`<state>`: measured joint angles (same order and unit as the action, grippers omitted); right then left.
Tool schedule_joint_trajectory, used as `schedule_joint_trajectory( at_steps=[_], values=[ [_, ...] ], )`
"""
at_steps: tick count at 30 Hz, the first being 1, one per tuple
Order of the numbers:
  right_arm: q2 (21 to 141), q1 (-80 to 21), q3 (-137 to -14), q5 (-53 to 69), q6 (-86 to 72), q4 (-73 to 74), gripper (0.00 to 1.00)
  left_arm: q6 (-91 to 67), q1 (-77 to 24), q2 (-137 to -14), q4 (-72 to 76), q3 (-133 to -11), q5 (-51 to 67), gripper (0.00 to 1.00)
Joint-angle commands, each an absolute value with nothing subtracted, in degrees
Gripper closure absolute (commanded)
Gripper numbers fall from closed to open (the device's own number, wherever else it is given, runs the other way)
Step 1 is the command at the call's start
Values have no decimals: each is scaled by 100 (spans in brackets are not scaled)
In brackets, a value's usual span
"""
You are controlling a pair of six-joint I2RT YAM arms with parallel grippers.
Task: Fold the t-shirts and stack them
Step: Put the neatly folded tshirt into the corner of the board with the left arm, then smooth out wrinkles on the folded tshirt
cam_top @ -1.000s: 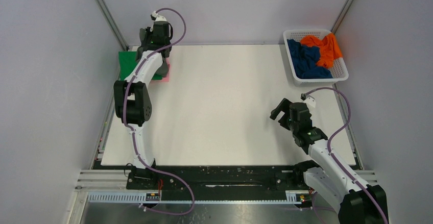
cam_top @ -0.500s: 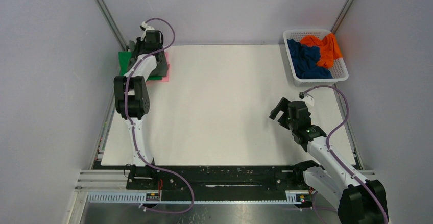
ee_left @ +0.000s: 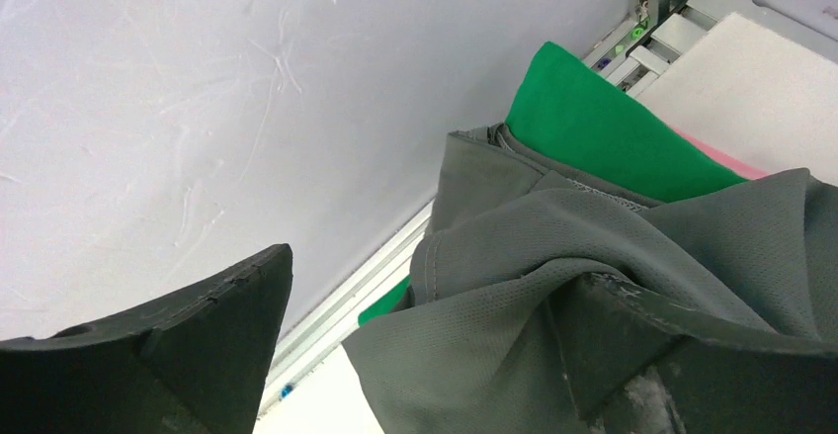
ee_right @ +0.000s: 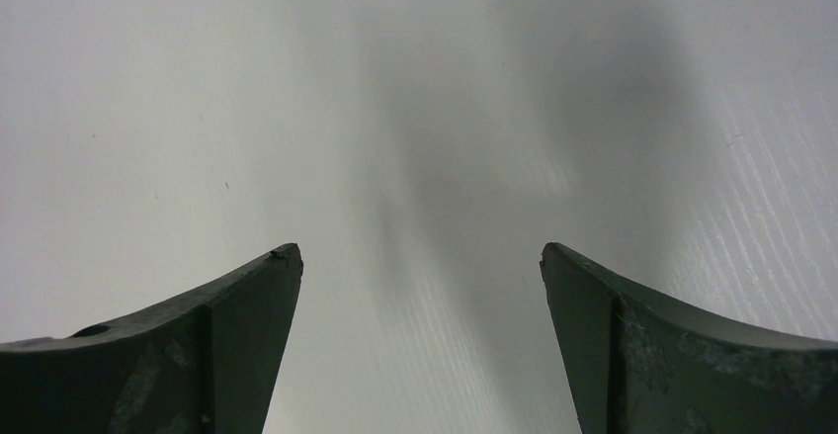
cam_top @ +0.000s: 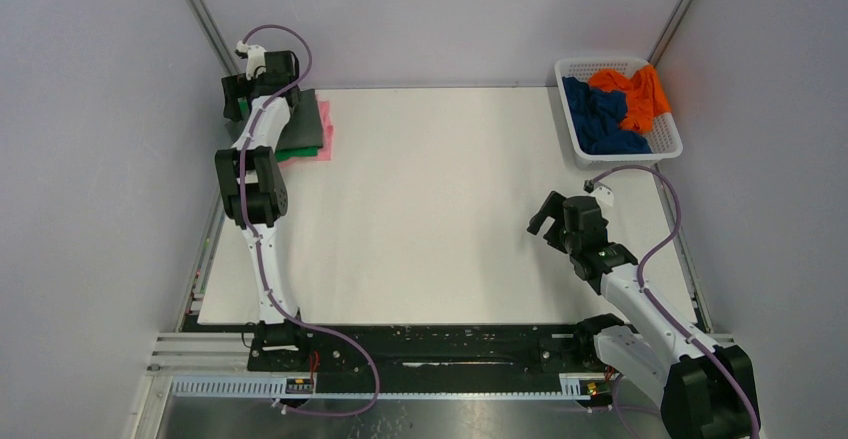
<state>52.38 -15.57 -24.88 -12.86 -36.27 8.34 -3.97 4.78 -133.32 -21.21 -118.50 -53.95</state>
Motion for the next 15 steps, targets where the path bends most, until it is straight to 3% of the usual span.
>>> schedule_joint_trajectory(
  at_steps=[1, 8, 15],
  values=[
    [5220, -1539, -2739, -1450, -3564, 821, 1, -1383, 516, -13297, -2490, -12143, -5799, 1],
    [5316, -1538, -2742, -1451, -3549, 801, 0, -2101, 787, -13569, -3050, -12570, -5269, 1],
    [5513, -1539, -2818, -1398, -3487, 752, 0, -2953, 1139, -13364, -2838, -12042, -3227, 1]
  ],
)
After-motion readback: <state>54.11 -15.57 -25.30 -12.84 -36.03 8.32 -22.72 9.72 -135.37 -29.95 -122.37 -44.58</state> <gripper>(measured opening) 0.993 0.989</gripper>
